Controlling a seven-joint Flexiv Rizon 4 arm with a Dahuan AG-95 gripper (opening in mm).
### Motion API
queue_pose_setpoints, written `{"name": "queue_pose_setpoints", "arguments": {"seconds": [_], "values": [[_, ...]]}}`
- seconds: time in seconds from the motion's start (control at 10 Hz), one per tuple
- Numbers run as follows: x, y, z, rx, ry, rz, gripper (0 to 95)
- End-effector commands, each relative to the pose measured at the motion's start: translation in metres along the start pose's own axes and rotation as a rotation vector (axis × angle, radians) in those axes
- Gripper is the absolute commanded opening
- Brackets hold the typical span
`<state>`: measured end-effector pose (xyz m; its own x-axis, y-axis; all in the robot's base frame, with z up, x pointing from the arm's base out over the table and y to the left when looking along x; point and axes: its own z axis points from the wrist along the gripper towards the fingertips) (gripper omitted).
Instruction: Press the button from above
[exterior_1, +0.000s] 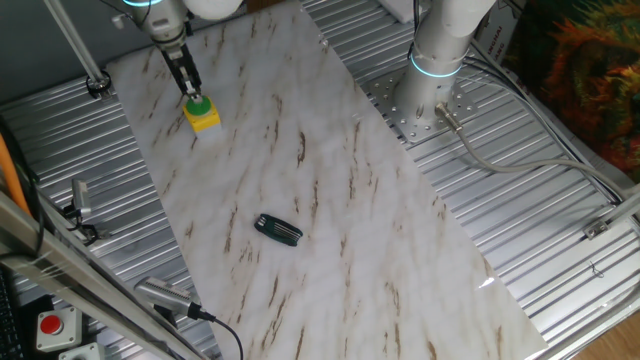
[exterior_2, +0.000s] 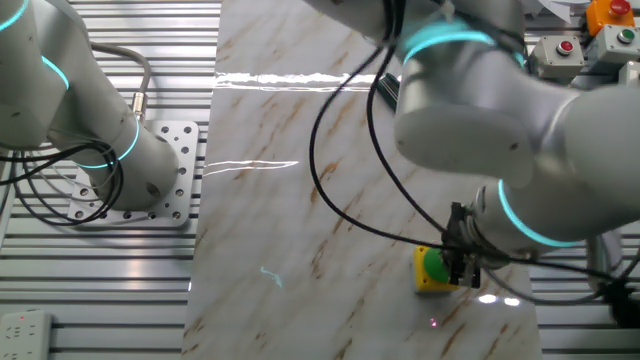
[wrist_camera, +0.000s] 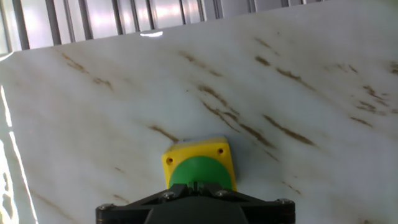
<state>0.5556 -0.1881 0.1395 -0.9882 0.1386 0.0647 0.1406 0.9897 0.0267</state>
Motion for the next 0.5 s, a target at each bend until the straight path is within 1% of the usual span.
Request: {"name": "queue_pose_setpoints", "arguments": {"seconds": [0.1, 0.2, 0.3, 0.5], "values": [[0.006, 0.002, -0.020, -0.011, 0.010, -0.005, 0.0], [0.007, 0.003, -0.025, -0.039, 0.021, -0.004, 0.0], [0.009, 0.003, -0.030, -0.038, 0.019, -0.009, 0.0], [0.010, 0.004, -0.031, -0.056, 0.020, -0.006, 0.0]]}}
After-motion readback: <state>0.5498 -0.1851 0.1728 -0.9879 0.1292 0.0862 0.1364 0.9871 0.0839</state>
